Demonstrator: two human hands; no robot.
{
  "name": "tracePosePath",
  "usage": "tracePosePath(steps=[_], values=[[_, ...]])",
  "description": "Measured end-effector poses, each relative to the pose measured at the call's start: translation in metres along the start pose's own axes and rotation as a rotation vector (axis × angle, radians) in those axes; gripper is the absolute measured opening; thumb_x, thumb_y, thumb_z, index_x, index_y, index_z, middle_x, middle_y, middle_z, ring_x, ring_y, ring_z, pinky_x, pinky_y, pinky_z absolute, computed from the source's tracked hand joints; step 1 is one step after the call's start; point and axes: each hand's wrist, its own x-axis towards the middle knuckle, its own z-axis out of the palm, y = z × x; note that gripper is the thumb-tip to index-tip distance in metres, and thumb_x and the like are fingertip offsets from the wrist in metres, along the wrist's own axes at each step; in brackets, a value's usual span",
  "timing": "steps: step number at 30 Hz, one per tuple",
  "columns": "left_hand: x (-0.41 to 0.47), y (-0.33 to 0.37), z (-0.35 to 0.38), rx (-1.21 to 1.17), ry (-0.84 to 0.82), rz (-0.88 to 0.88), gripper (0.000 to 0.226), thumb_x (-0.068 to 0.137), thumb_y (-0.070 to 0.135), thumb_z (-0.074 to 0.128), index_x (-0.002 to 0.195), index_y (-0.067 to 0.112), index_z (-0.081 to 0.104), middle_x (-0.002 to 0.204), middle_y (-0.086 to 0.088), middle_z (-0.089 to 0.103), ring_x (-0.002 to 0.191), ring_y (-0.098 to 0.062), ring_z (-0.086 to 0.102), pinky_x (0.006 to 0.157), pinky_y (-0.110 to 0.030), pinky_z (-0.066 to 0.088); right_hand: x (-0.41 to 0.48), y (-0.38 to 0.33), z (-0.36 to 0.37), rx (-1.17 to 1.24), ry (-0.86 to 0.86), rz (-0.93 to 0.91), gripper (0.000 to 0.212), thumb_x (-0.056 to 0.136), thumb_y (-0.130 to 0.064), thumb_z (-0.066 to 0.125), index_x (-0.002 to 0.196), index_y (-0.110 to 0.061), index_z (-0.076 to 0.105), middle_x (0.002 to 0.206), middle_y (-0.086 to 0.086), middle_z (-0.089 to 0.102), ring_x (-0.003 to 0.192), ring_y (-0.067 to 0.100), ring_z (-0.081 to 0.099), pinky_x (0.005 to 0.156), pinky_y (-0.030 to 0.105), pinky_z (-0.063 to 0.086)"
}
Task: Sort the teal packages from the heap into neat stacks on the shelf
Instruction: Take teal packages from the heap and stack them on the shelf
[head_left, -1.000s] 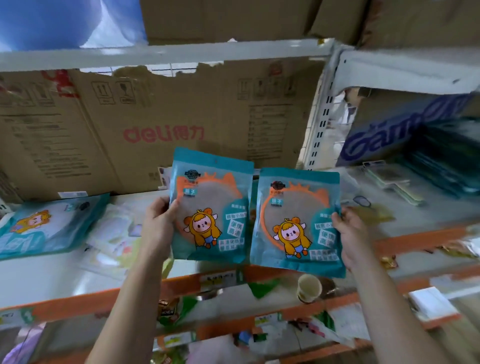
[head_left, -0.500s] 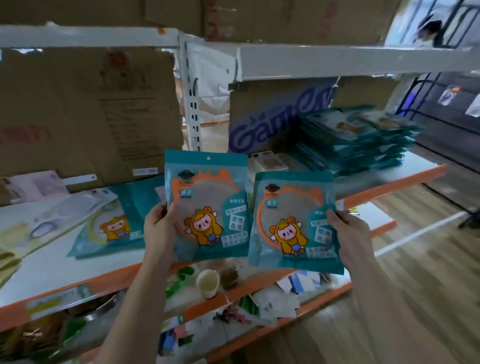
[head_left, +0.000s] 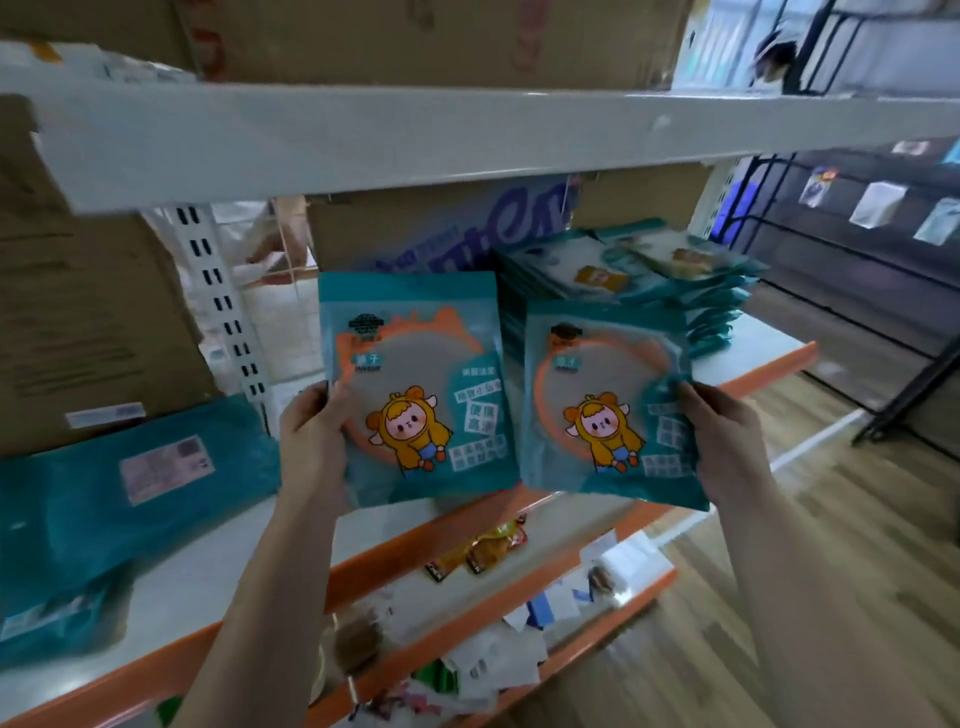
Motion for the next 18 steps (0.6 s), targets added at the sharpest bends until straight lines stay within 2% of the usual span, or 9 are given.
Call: tracePosePath(steps=[3, 8, 11, 14, 16, 18], values=[[0.014, 0.002, 0.037, -0.033, 0.008, -0.023, 0.021, 0.096, 0.01, 0.055, 0.076, 0.014, 0.057, 0.056, 0.011, 0.065, 0.054, -0.009, 0.062, 0.05, -0.024, 0.05, 0.037, -0.012, -0.011, -0.012, 0.003, -0.002, 0.024, 0.089, -0.028, 0.067, 0.108, -0.014, 0.07, 0.079, -0.001, 0.074, 0.067, 0.013, 0.069, 0.067, 0.033, 0.054], [0.029, 0.003, 0.086, -0.065, 0.013, -0.066, 0.026, 0.096, 0.005, 0.054, 0.073, 0.017, 0.058, 0.056, 0.012, 0.067, 0.051, -0.005, 0.064, 0.052, -0.025, 0.053, 0.088, -0.03, -0.025, 0.082, -0.01, 0.024, 0.017, 0.088, -0.025, 0.068, 0.101, -0.014, 0.069, 0.083, 0.002, 0.073, 0.068, 0.012, 0.069, 0.059, 0.026, 0.055], [0.031, -0.001, 0.109, -0.075, 0.022, -0.084, 0.034, 0.095, 0.004, 0.055, 0.067, 0.02, 0.064, 0.059, 0.013, 0.068, 0.057, -0.007, 0.065, 0.064, -0.033, 0.054, 0.118, -0.037, -0.036, 0.104, -0.022, 0.015, 0.01, 0.09, -0.021, 0.066, 0.096, -0.013, 0.069, 0.072, -0.003, 0.073, 0.063, 0.01, 0.069, 0.055, 0.021, 0.054], [0.035, -0.006, 0.13, -0.074, 0.078, -0.079, 0.029, 0.093, 0.004, 0.057, 0.07, 0.02, 0.063, 0.056, 0.014, 0.066, 0.067, -0.012, 0.062, 0.063, -0.03, 0.052, 0.155, -0.045, -0.047, 0.101, -0.039, 0.01, 0.009, 0.088, -0.022, 0.069, 0.094, -0.015, 0.069, 0.074, -0.002, 0.074, 0.065, 0.012, 0.07, 0.055, 0.023, 0.055], [0.035, -0.009, 0.146, -0.069, 0.084, -0.062, 0.024, 0.094, 0.005, 0.056, 0.072, 0.017, 0.06, 0.059, 0.011, 0.067, 0.065, -0.013, 0.061, 0.058, -0.027, 0.053, 0.183, -0.052, -0.054, 0.091, -0.062, 0.014, 0.016, 0.086, -0.025, 0.071, 0.097, -0.015, 0.069, 0.082, 0.002, 0.074, 0.068, 0.015, 0.071, 0.059, 0.027, 0.057], [0.032, -0.013, 0.162, -0.088, 0.108, -0.059, 0.022, 0.094, 0.006, 0.055, 0.075, 0.015, 0.06, 0.061, 0.009, 0.068, 0.06, -0.011, 0.064, 0.053, -0.023, 0.054, 0.21, -0.061, -0.061, 0.068, -0.117, 0.009, 0.037, 0.078, -0.033, 0.076, 0.106, -0.01, 0.069, 0.092, 0.007, 0.073, 0.076, 0.02, 0.072, 0.067, 0.034, 0.059]])
